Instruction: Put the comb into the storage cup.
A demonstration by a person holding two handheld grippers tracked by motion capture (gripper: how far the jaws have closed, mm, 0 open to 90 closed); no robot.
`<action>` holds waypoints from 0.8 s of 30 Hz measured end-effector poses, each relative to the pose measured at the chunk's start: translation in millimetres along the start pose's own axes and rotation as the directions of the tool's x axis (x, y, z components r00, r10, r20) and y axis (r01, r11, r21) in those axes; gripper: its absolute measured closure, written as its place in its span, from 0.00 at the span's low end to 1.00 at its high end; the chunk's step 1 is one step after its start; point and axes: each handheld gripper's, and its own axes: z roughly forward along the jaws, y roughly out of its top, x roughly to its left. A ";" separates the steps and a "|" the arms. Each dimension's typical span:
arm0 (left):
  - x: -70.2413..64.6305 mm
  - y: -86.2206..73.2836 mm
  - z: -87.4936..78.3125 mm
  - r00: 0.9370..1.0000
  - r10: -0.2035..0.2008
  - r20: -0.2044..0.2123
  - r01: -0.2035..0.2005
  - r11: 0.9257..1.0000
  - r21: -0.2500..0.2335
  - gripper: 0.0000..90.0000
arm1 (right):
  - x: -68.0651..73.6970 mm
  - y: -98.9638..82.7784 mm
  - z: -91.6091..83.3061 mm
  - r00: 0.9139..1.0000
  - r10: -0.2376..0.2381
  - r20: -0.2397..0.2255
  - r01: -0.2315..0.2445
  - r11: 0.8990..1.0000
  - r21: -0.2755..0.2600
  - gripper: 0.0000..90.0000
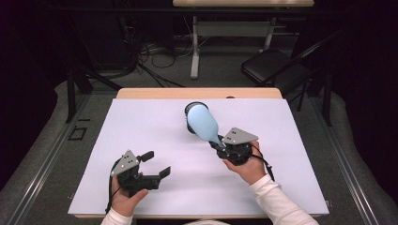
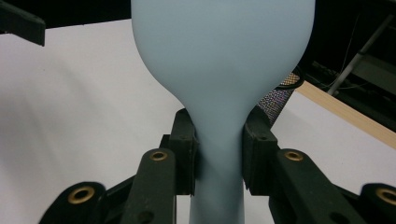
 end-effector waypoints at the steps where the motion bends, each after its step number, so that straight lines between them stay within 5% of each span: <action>1: 0.0 2.7 1.3 1.000 -0.001 -0.001 0.001 1.000 0.003 0.12 | 0.7 -0.2 -0.4 1.000 -0.008 0.000 0.008 1.000 0.001 0.77; 15: -3.0 37.0 19.0 0.997 -0.021 0.079 0.018 0.999 0.045 0.09 | 3.0 -3.5 -2.9 1.000 -0.009 0.008 0.009 1.000 -0.023 0.77; 24: -5.9 57.9 29.1 0.996 -0.021 0.084 0.017 0.998 0.057 0.03 | 3.6 -5.0 -2.3 1.000 -0.003 0.003 0.003 1.000 -0.022 0.77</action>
